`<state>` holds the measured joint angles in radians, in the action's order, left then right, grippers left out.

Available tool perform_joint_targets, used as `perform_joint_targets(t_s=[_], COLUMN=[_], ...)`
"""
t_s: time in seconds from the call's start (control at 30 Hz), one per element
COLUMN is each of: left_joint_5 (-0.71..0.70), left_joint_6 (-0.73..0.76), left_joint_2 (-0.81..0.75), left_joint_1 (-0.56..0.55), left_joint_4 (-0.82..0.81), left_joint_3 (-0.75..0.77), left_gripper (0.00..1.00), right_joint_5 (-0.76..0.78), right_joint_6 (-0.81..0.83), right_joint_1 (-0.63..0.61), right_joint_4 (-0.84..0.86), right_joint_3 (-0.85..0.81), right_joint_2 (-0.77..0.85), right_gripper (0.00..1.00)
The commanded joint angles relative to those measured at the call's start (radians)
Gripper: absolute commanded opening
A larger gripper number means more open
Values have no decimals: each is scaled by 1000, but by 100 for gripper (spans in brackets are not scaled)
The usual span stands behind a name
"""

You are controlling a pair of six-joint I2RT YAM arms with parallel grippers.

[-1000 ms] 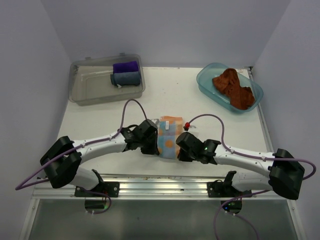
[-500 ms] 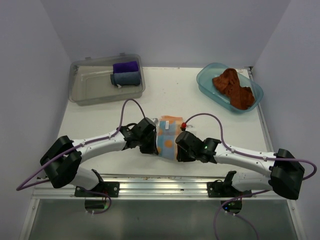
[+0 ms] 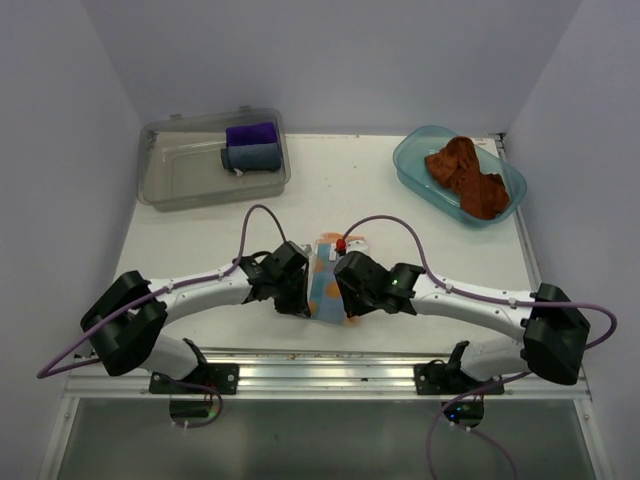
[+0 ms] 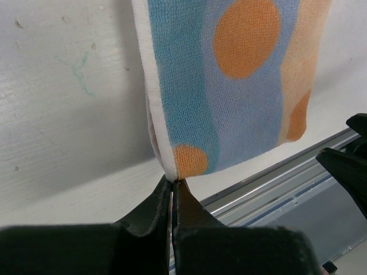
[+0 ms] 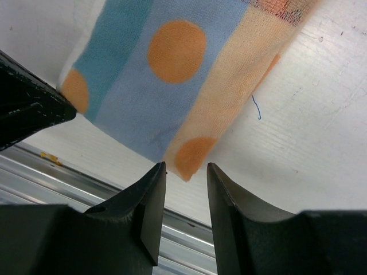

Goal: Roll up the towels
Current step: Roll the towel

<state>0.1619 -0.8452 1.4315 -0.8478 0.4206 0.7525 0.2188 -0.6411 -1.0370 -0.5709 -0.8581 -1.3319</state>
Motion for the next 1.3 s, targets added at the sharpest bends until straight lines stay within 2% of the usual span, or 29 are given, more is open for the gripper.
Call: perform_joint_targets(t_s=[0.0,0.13,0.33,0.5,0.63,0.83,1.07,1.27], left_joint_5=[37,57,57,59,62,57,63,129], left_joint_6=[12,3,-2,-12,-15,-6,43,98], left_joint_2=[-28,-34,-36,-48,-49,-52,-71,-82], left_joint_1=[7,3,3,3,3,4,44,113], left_joint_4=[-14,-46,-54,-54,-65,-57,-22,-31], left_joint_3=[-27,-58,-59,-56,-68,-65,-64,-76], left_gripper=[0,0,0,0,0,0,0,0], right_joint_5=[34,36,-6,-13,-3,63,96,174], right_joint_6=[-31,-77,-45,-167,-209,-43,217,336], right_joint_1=[-3,-3,-17,-21,-69,-152,-199,-258], right_joint_4=[6,37,89,92,149,160,118,118], right_joint_3=[7,39,85,123,143,45,-54,-111], right_joint_2=[14,43,70,63,85,-29,-115,-200], right_gripper=[39,40,40,44,42,40,59,61])
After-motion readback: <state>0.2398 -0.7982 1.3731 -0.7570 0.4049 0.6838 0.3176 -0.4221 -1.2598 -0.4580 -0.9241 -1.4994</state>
